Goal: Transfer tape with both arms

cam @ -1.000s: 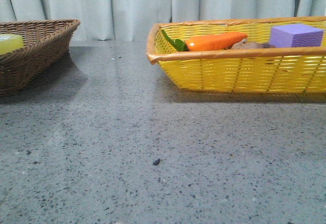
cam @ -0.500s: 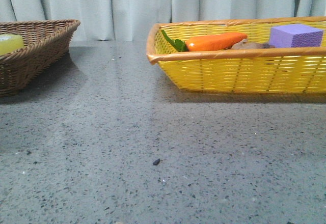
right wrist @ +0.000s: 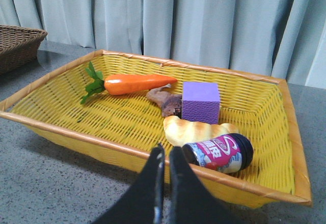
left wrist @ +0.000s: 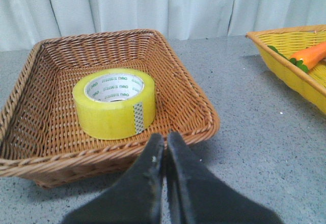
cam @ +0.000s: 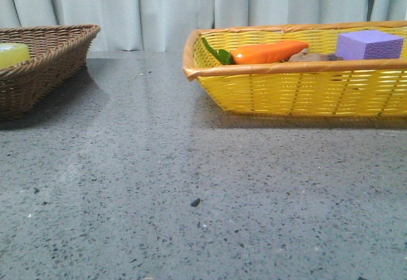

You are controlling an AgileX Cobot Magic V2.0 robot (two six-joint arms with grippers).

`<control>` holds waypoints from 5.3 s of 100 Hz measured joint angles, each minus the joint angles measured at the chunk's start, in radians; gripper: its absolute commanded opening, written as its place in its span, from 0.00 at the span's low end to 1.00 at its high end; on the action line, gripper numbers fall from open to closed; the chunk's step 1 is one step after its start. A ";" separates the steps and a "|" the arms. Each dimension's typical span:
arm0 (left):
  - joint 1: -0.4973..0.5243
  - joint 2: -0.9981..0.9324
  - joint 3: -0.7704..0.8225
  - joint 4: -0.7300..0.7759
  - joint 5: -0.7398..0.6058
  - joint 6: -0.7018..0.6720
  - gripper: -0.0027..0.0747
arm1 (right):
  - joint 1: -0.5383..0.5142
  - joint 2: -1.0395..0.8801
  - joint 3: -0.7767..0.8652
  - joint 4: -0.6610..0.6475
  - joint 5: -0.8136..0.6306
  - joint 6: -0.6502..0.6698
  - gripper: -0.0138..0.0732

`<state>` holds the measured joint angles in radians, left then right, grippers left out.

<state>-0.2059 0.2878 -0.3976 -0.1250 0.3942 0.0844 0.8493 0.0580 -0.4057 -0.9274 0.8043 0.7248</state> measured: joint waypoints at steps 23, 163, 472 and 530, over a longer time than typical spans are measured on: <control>0.000 -0.028 0.033 -0.007 -0.002 0.000 0.01 | 0.000 -0.006 0.004 -0.002 0.046 0.000 0.08; 0.157 -0.294 0.400 0.072 -0.101 -0.156 0.01 | 0.000 -0.006 0.004 -0.002 0.052 0.002 0.08; 0.170 -0.294 0.400 0.072 -0.061 -0.163 0.01 | -1.050 -0.070 0.417 1.010 -0.601 -0.753 0.08; 0.170 -0.294 0.400 0.072 -0.061 -0.163 0.01 | -1.050 -0.070 0.417 1.008 -0.476 -0.753 0.08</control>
<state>-0.0362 -0.0066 0.0019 -0.0526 0.3335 -0.0784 -0.2005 -0.0122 0.0111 0.0806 0.3284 -0.0280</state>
